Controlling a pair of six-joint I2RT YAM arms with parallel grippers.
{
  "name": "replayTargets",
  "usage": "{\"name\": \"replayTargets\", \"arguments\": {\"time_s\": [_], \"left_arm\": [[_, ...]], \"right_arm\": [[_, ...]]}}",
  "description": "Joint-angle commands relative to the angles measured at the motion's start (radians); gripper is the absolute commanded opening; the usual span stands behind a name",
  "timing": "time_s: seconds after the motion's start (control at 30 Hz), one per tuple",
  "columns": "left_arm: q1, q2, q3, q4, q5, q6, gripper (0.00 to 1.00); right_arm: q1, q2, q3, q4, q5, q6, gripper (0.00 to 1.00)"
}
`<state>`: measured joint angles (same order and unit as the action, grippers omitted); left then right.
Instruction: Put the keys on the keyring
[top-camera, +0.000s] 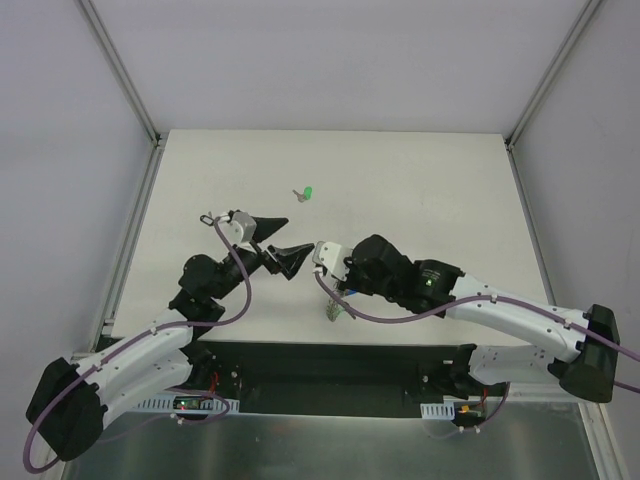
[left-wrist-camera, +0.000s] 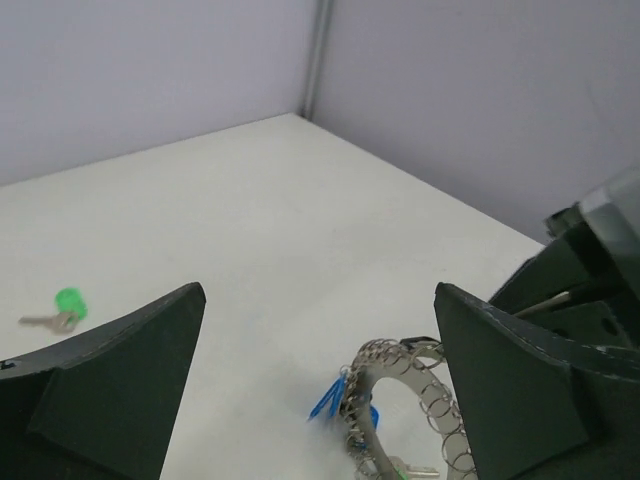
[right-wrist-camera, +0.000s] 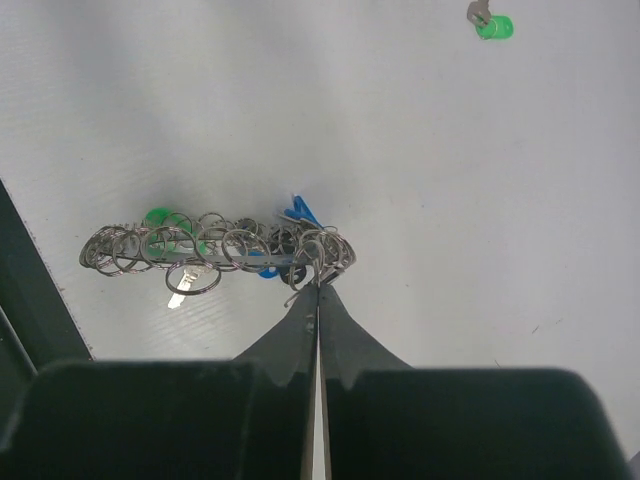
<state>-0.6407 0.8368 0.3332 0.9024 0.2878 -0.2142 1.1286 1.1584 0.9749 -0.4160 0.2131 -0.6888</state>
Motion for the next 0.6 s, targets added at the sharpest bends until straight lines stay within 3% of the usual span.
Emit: {"name": "replayTargets", "arguments": {"time_s": [0.0,0.13,0.27,0.37,0.57], "left_arm": [[0.001,-0.090,0.056,-0.317,-0.332,-0.069,0.99],[0.001,-0.125,0.125,-0.578,-0.504,-0.157,0.99],[0.003,-0.125,0.211,-0.795,-0.558,-0.229,0.99],[0.010,-0.134,0.253,-0.898,-0.547,-0.275,0.99],[0.064,-0.134,0.386,-1.138,-0.442,-0.229,0.99]], "right_arm": [[-0.023,0.012,0.076,0.036,0.040,0.008,0.01],[-0.041,0.017,0.076,0.058,0.037,0.018,0.01],[-0.072,0.021,0.079,0.075,0.012,0.041,0.01],[-0.096,0.035,0.091,0.077,0.008,0.051,0.01],[-0.154,0.053,0.110,0.085,0.017,0.058,0.01]]}}
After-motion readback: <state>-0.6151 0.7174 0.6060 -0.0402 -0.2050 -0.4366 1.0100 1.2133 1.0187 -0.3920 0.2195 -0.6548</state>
